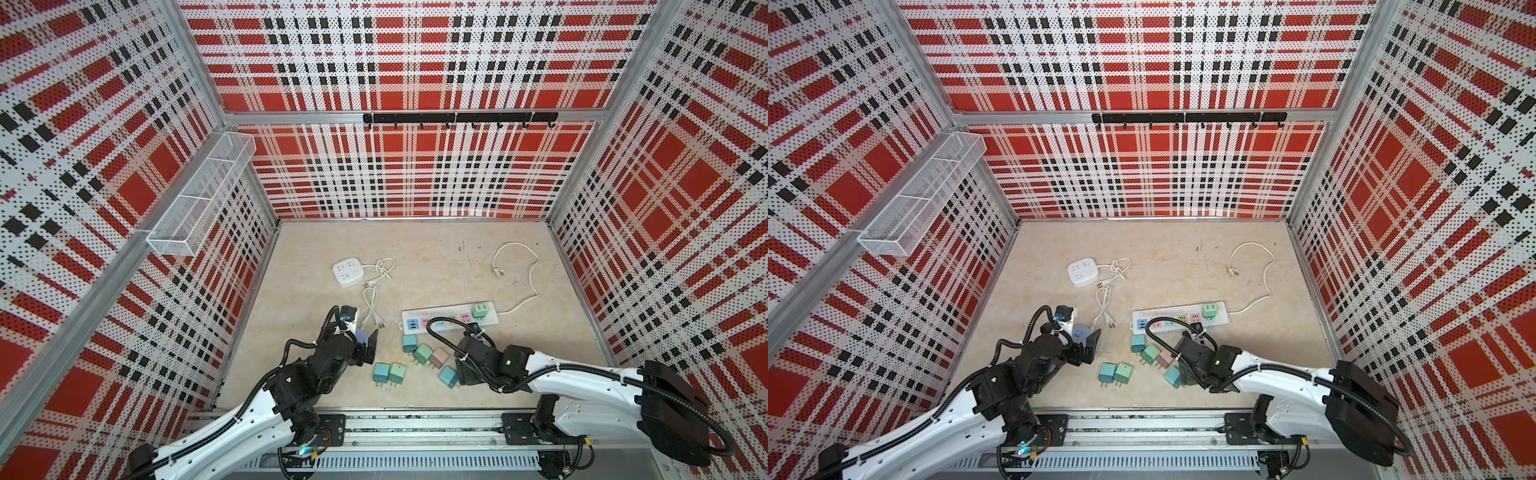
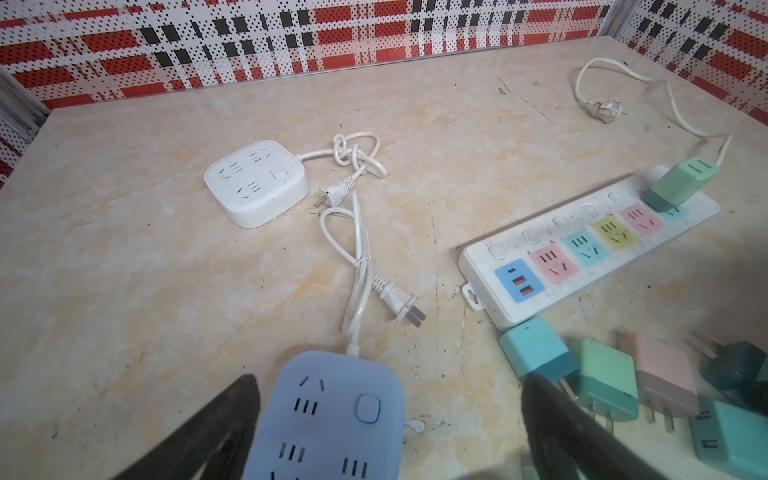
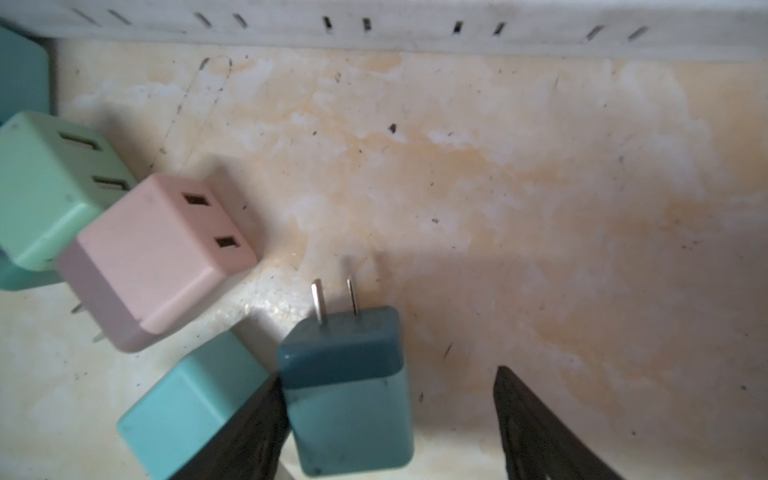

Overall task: Insert plugs into power strip
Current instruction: Move the plug to the bottom-center of the table.

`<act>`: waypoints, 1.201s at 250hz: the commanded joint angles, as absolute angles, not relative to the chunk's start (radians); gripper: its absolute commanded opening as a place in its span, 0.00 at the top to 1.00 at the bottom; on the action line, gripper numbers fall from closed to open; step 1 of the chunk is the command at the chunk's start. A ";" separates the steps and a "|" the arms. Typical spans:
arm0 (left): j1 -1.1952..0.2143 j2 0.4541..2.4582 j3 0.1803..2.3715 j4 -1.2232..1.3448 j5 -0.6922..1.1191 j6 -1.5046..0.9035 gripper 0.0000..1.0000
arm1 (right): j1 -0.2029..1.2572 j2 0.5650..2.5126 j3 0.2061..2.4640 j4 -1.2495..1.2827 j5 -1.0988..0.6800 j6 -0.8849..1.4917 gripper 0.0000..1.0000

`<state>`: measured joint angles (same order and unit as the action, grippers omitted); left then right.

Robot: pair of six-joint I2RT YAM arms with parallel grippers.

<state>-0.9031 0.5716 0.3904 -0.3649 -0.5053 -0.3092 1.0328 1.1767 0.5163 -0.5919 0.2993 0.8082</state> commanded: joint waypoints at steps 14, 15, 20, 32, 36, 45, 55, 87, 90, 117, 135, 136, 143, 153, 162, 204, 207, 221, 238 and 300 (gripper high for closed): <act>-0.909 0.566 0.383 -0.343 -0.528 -0.319 0.01 | 1.029 1.226 0.560 -0.624 0.413 0.865 0.21; -0.909 0.566 0.383 -0.342 -0.528 -0.319 0.01 | 1.029 1.226 0.561 -0.626 0.415 0.865 0.22; -0.910 0.565 0.383 -0.342 -0.528 -0.319 0.01 | 1.025 1.229 0.565 -0.633 0.423 0.869 0.22; -0.911 0.565 0.382 -0.343 -0.528 -0.318 0.01 | 1.009 1.228 0.566 -0.642 0.435 0.874 0.22; -0.911 0.563 0.382 -0.343 -0.527 -0.318 0.01 | 1.005 1.227 0.563 -0.643 0.436 0.873 0.22; -0.913 0.562 0.382 -0.343 -0.528 -0.318 0.01 | 0.986 1.219 0.555 -0.636 0.435 0.869 0.22; -0.913 0.561 0.382 -0.343 -0.528 -0.318 0.01 | 0.961 1.207 0.542 -0.625 0.423 0.861 0.23; -0.916 0.557 0.380 -0.343 -0.529 -0.318 0.00 | 0.880 1.154 0.490 -0.583 0.368 0.838 0.27; -0.916 0.556 0.380 -0.343 -0.529 -0.316 0.01 | 0.876 1.148 0.486 -0.580 0.368 0.837 0.27; -0.916 0.555 0.380 -0.343 -0.529 -0.316 0.01 | 0.851 1.112 0.472 -0.587 0.370 0.851 0.30; -0.918 0.554 0.380 -0.342 -0.531 -0.315 0.01 | 0.850 1.090 0.472 -0.580 0.350 0.847 0.31; -0.918 0.554 0.380 -0.342 -0.530 -0.315 0.00 | 0.850 1.089 0.471 -0.579 0.348 0.846 0.31; -0.918 0.553 0.380 -0.343 -0.529 -0.315 0.01 | 0.851 1.081 0.472 -0.572 0.335 0.840 0.31; -0.919 0.554 0.380 -0.342 -0.529 -0.315 0.01 | 0.851 1.069 0.472 -0.561 0.320 0.834 0.31; -0.919 0.553 0.380 -0.344 -0.529 -0.314 0.00 | 0.851 1.064 0.472 -0.553 0.306 0.831 0.30; -0.924 0.550 0.379 -0.343 -0.531 -0.314 0.01 | 0.852 1.088 0.474 -0.531 0.218 0.830 0.23; -0.924 0.550 0.379 -0.343 -0.531 -0.313 0.01 | 0.853 1.090 0.473 -0.530 0.214 0.832 0.23; -0.924 0.549 0.379 -0.343 -0.531 -0.314 0.01 | 0.857 1.095 0.464 -0.533 0.203 0.843 0.23; -0.925 0.545 0.377 -0.343 -0.531 -0.312 0.01 | 0.869 1.086 0.451 -0.553 0.211 0.861 0.23; -0.928 0.533 0.374 -0.343 -0.531 -0.311 0.01 | 0.920 1.028 0.406 -0.558 0.190 0.909 0.22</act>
